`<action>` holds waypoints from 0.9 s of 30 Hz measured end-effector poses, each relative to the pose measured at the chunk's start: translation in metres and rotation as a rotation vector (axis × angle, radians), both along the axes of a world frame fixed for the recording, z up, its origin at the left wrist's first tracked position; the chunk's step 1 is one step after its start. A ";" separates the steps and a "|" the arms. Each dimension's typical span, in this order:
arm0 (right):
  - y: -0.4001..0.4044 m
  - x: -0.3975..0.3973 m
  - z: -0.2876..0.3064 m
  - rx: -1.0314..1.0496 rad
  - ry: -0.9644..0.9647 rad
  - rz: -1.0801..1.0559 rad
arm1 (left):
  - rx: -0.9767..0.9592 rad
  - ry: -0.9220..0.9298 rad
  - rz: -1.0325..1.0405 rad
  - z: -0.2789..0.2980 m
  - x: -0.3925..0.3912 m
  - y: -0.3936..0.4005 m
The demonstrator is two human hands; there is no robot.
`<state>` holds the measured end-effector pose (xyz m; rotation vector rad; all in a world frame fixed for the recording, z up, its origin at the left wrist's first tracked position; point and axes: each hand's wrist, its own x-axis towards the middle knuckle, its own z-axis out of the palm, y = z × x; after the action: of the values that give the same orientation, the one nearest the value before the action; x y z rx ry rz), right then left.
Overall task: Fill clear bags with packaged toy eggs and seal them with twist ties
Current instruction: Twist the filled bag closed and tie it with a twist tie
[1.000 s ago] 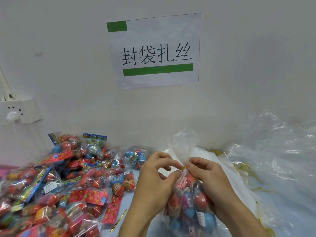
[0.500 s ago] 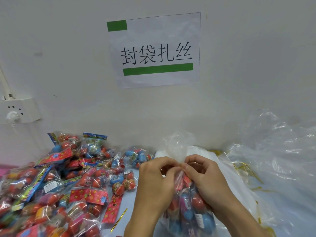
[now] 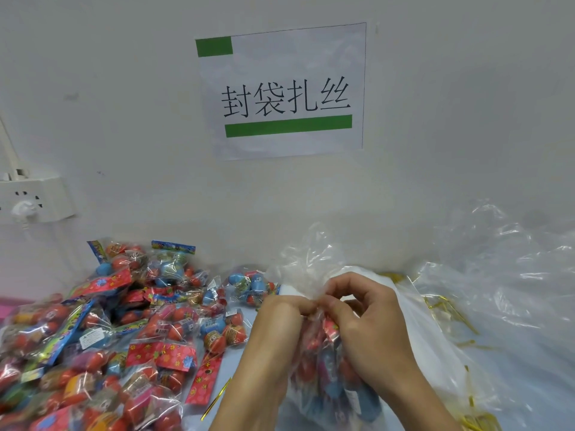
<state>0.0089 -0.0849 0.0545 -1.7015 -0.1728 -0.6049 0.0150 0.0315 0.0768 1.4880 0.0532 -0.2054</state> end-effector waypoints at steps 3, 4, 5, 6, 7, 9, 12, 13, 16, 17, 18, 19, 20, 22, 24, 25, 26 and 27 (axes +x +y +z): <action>0.003 -0.003 0.002 -0.033 -0.025 -0.002 | 0.021 -0.010 0.044 -0.003 -0.001 -0.001; 0.003 -0.003 0.002 -0.032 -0.026 -0.004 | 0.060 -0.041 0.072 -0.002 -0.001 -0.003; 0.002 -0.002 0.002 -0.026 -0.024 -0.008 | 0.095 -0.073 0.100 -0.003 -0.001 -0.005; 0.001 -0.001 0.001 -0.016 -0.018 -0.011 | 0.121 -0.104 0.127 -0.004 -0.001 -0.007; -0.001 0.000 0.001 -0.005 -0.011 -0.012 | 0.148 -0.143 0.153 -0.006 0.001 -0.008; -0.004 0.002 0.000 0.020 -0.007 -0.012 | 0.161 -0.225 0.186 -0.008 0.003 -0.008; -0.007 0.004 -0.001 0.077 -0.015 -0.001 | 0.159 -0.381 0.236 -0.010 0.003 -0.010; -0.008 0.005 -0.001 0.094 -0.018 0.003 | 0.155 -0.450 0.239 -0.010 0.003 -0.011; -0.012 0.007 0.000 0.146 -0.019 0.014 | 0.161 -0.613 0.188 -0.009 0.002 -0.011; -0.013 0.007 0.000 0.163 -0.018 0.009 | 0.163 -0.635 0.170 -0.009 0.003 -0.010; -0.014 0.007 0.001 0.185 -0.015 0.000 | 0.170 -0.642 0.154 -0.009 0.003 -0.008; -0.016 0.007 0.001 0.212 -0.009 -0.009 | 0.172 -0.642 0.134 -0.009 0.003 -0.006; -0.017 0.007 0.002 0.236 -0.002 -0.012 | 0.188 -0.649 0.113 -0.009 0.003 -0.005; -0.021 0.007 0.003 0.266 0.010 0.000 | 0.247 -0.696 0.068 -0.009 0.000 -0.005; -0.026 0.007 0.004 0.277 0.021 0.018 | 0.284 -0.736 0.045 -0.008 -0.002 -0.008; -0.028 0.007 0.004 0.278 0.024 0.019 | 0.295 -0.748 0.039 -0.008 -0.003 -0.009; -0.030 0.007 0.004 0.280 0.025 0.014 | 0.308 -0.756 0.034 -0.009 -0.003 -0.011; -0.031 0.008 0.003 0.287 0.026 0.004 | 0.316 -0.761 0.028 -0.011 -0.002 -0.013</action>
<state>0.0165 -0.1163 0.0578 -1.4299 -0.0673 -0.5753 0.0126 0.0182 0.0658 1.7932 -0.5254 0.4167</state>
